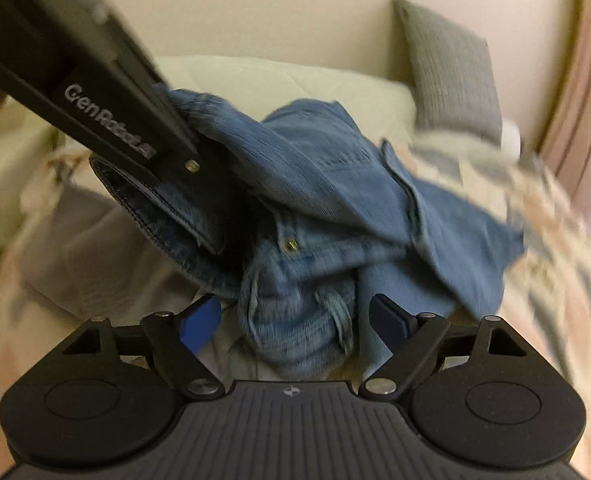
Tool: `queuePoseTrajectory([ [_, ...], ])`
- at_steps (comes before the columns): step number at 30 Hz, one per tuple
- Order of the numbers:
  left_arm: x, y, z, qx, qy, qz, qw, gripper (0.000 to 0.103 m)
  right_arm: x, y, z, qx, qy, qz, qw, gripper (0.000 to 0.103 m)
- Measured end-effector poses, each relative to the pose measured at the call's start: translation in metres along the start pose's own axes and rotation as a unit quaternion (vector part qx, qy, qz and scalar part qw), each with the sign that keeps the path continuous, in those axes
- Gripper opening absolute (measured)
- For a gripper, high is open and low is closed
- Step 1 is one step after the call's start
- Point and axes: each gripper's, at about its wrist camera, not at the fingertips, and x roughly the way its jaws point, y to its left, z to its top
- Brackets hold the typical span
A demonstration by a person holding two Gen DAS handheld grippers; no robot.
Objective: Fold clothes
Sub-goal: 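Grasp a jeans leg hem with the left gripper while the right gripper grasps the other hem, then lift the jeans by both hems with both grippers and shake them out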
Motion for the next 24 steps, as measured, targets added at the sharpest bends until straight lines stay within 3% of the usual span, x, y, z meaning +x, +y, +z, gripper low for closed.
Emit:
queuePoseTrajectory([
  [1,0.002,-0.002,0.000,0.005,-0.002,0.002,1.0000,0.019,0.006,0.005,0.000,-0.013,-0.003,-0.008,1.000,0.080],
  [4,0.005,0.002,0.000,0.007,-0.003,0.002,1.0000,0.016,0.021,0.007,0.000,-0.031,0.001,-0.010,0.999,0.052],
  [5,0.001,0.007,0.000,-0.003,-0.006,-0.004,1.0000,0.015,0.022,0.004,0.001,-0.028,0.004,0.002,1.000,0.041],
  [7,-0.012,0.019,0.005,-0.031,-0.017,-0.025,0.9991,0.014,0.016,-0.008,0.005,-0.010,0.010,0.031,0.999,0.030],
  [11,-0.043,0.035,0.028,-0.074,-0.046,-0.057,0.9946,0.014,-0.019,-0.059,0.019,0.124,0.002,0.088,0.988,0.014],
  [14,-0.078,0.039,0.051,-0.087,-0.087,-0.067,0.9902,0.013,-0.054,-0.111,0.032,0.283,-0.010,0.145,0.948,0.014],
  [17,-0.121,0.045,0.075,-0.114,-0.129,-0.089,0.9810,0.013,-0.092,-0.156,0.035,0.417,-0.036,0.170,0.892,0.014],
  [18,-0.136,0.046,0.082,-0.123,-0.142,-0.098,0.9773,0.013,-0.108,-0.172,0.032,0.462,-0.048,0.178,0.867,0.014],
  [21,-0.184,0.044,0.097,-0.135,-0.187,-0.117,0.9661,0.013,-0.158,-0.213,0.018,0.554,-0.088,0.192,0.805,0.014],
  [24,-0.234,0.029,0.098,-0.144,-0.223,-0.137,0.9543,0.013,-0.214,-0.242,0.001,0.605,-0.123,0.203,0.760,0.014],
])
